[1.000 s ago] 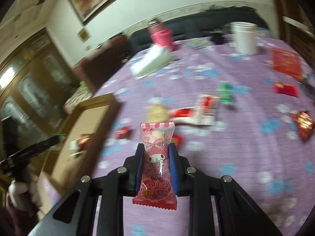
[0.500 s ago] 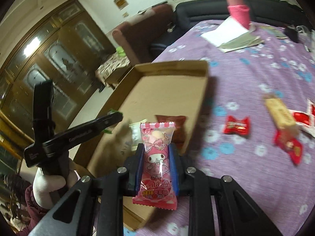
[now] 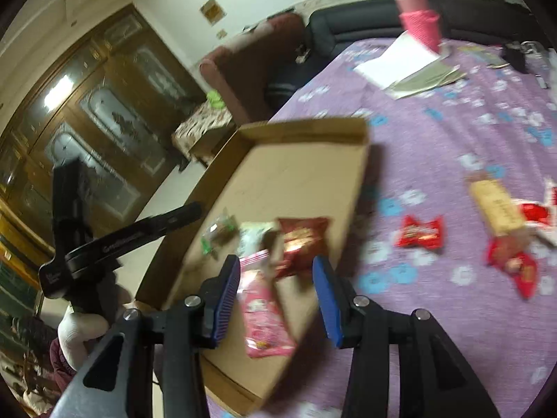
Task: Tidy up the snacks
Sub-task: 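Carry both snacks to the cardboard box and open both tools to release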
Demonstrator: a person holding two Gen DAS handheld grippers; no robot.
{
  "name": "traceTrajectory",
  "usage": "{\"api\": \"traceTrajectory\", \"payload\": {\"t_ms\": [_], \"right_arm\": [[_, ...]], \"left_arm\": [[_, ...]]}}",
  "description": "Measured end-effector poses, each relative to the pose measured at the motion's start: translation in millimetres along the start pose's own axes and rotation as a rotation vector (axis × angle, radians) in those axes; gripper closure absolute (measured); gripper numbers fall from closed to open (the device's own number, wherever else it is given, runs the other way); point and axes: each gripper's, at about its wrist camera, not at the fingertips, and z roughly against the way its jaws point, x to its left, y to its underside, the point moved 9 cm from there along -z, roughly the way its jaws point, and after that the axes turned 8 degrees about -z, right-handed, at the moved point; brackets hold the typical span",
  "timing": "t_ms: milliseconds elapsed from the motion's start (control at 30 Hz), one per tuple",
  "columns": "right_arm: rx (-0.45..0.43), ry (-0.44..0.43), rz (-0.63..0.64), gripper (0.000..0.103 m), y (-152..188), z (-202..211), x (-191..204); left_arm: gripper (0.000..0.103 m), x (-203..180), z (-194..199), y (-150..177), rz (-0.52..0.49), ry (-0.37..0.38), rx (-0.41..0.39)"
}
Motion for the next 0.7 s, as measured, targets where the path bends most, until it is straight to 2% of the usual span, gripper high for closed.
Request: {"api": "traceTrajectory", "payload": {"t_ms": [100,267,400,567,700], "right_arm": [[-0.063,0.073,-0.029,0.056,-13,23,-37],[-0.119,0.189,-0.104,0.056,-27,44,-99],[-0.134,0.238,-0.092,0.056,-34,43,-111],[-0.152,0.376,-0.022,0.056,-35,36,-128],[-0.128,0.432,0.034,0.056,-31,26,-140]], "left_arm": [[0.07,-12,15,-2,-0.013,0.016,-0.037],[0.07,-41,22,3,-0.053,0.062,-0.048],[0.07,-71,19,11,-0.12,0.085,-0.028],[0.07,-107,17,20,-0.221,0.113,-0.009],[0.07,-135,9,23,-0.283,0.142,0.011]]}}
